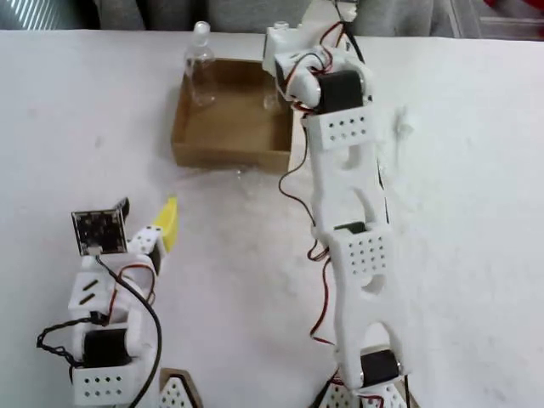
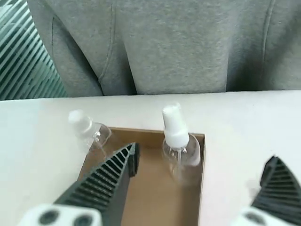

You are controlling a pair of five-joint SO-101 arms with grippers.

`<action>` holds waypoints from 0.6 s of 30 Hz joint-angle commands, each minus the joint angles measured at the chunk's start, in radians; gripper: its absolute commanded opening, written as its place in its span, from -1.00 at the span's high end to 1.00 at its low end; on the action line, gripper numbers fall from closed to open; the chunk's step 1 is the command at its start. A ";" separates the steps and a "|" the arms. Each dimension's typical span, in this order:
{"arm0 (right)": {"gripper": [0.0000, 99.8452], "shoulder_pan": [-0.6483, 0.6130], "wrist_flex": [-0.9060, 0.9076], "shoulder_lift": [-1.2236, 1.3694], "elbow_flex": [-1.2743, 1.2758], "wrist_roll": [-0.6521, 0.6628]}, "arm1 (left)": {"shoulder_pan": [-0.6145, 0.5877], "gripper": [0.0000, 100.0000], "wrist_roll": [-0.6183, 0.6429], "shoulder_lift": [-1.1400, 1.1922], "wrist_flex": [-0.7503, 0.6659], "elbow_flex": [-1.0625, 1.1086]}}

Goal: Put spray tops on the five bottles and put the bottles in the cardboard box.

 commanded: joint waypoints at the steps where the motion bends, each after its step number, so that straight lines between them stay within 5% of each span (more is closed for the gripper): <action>1: 0.27 0.012 0.189 -0.163 -0.037 0.000 | -0.005 0.44 -0.005 -0.007 -0.012 0.000; 5: 0.27 0.025 0.329 -0.255 -0.035 0.002 | -0.005 0.45 -0.005 -0.007 -0.012 0.000; 13: 0.27 0.176 0.335 -0.341 -0.020 0.002 | -0.008 0.45 -0.005 -0.007 -0.012 0.000; 18: 0.27 0.246 0.335 -0.470 0.210 0.002 | -0.008 0.44 -0.005 -0.007 -0.012 0.000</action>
